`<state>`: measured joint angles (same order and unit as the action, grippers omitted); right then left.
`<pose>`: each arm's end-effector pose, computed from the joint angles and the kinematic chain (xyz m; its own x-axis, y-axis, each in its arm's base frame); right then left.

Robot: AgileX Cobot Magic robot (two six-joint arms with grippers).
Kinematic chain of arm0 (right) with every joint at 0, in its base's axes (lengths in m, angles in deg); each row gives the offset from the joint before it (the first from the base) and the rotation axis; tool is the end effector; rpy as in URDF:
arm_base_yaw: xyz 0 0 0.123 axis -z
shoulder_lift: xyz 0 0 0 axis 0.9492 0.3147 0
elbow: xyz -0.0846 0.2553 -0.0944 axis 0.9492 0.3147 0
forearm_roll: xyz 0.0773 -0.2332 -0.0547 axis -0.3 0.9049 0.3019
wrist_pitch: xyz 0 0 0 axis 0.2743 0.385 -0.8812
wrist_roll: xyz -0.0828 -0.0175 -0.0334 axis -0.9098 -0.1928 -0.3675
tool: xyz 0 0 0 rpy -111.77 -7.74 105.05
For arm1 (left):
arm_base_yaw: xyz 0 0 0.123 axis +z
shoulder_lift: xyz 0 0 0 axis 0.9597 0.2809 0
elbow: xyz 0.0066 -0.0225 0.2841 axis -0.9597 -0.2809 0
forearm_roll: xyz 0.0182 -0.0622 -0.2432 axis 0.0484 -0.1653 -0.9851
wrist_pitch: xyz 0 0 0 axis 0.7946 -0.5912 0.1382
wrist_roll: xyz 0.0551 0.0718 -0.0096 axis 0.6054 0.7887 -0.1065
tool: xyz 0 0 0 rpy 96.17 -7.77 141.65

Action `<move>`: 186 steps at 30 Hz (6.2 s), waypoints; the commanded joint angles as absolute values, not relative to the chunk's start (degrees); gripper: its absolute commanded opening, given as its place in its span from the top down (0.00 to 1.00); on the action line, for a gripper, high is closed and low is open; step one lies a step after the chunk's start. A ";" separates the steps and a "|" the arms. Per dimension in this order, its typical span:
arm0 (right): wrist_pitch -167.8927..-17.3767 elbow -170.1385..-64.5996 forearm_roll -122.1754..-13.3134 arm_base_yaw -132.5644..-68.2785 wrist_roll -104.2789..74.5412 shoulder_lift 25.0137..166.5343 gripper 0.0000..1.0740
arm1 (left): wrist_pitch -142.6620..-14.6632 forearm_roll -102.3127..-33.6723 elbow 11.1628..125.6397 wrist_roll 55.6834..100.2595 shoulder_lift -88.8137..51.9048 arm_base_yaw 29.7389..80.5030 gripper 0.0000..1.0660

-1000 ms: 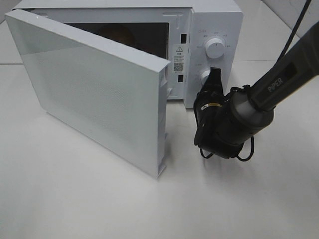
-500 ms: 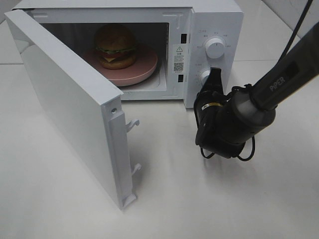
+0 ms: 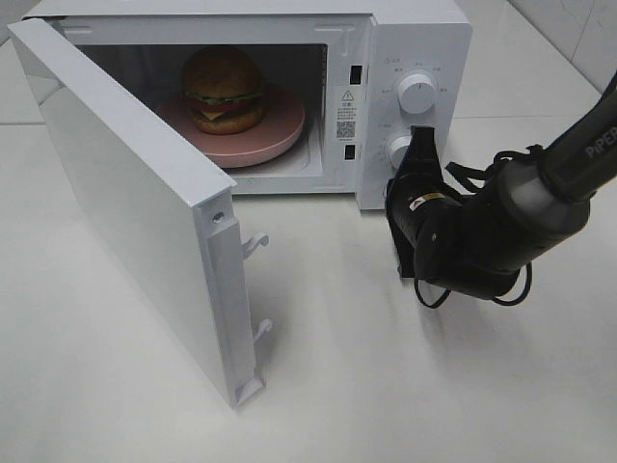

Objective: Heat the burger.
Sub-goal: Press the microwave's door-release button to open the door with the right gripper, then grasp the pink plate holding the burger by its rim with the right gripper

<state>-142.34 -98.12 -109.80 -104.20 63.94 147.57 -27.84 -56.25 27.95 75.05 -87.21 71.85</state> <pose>0.3343 0.1554 0.0953 0.0374 0.9993 0.0058 0.3219 -0.0176 0.9466 -0.0091 -0.0037 0.2812 -0.4517 0.0058 -0.8921 0.0675 0.9973 -0.0276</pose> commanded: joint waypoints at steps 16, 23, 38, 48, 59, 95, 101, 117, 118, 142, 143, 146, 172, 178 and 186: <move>-120.97 -90.21 -104.64 -103.92 44.46 132.67 1.00 | -28.53 -56.36 27.78 74.71 -87.55 72.02 0.06; -113.12 -90.21 -104.81 -103.86 31.05 127.92 1.00 | -28.53 -56.36 27.78 74.71 -87.55 72.02 0.06; -92.55 -90.50 -103.44 -100.71 3.32 118.06 1.00 | -28.53 -56.36 27.78 74.71 -87.55 72.02 0.06; -70.26 -98.17 -85.85 -97.67 -3.90 116.80 0.99 | -28.53 -56.36 27.78 74.71 -87.55 72.02 0.06; -46.65 -108.14 -78.92 -97.67 -38.85 116.80 0.99 | -28.53 -56.36 27.78 74.71 -87.55 72.02 0.06; -58.17 -109.40 -66.25 -100.71 -90.93 117.03 0.34 | -28.53 -56.36 27.78 74.71 -87.55 72.02 0.06; -60.12 -110.04 -66.25 -100.82 -87.32 118.41 0.09 | -28.53 -56.36 27.78 74.71 -87.55 72.02 0.06; -63.33 -120.35 -66.03 -105.41 -87.15 127.46 0.12 | -28.53 -56.36 27.78 74.71 -87.55 72.02 0.06; -63.33 -120.35 -66.03 -105.41 -87.15 127.46 0.12 | -28.53 -56.36 27.78 74.71 -87.55 72.02 0.06; -66.02 -133.70 -66.03 -107.98 -84.28 141.04 0.16 | -28.53 -56.36 27.78 74.71 -87.55 72.02 0.06; -66.02 -133.70 -66.03 -107.98 -84.28 141.04 0.16 | -28.53 -56.36 27.78 74.71 -87.55 72.02 0.06; -66.14 -135.47 -66.03 -107.98 -83.37 142.64 0.17 | -28.53 -56.36 27.78 74.71 -87.55 72.02 0.06; -65.79 -150.94 -66.03 -107.98 -79.99 156.85 0.19 | -28.53 -56.36 27.78 74.76 -87.55 72.02 0.06; -65.33 -155.87 -66.20 -107.98 -79.64 161.21 0.20 | -28.53 -56.36 27.78 74.76 -87.55 72.02 0.06; -64.99 -159.71 -67.57 -107.87 -79.41 164.64 0.26 | -28.53 -56.36 27.78 74.71 -87.55 72.02 0.06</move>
<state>-65.39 -158.34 -66.31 -107.64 -80.44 163.90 -27.84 -56.25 27.95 75.05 -87.21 71.85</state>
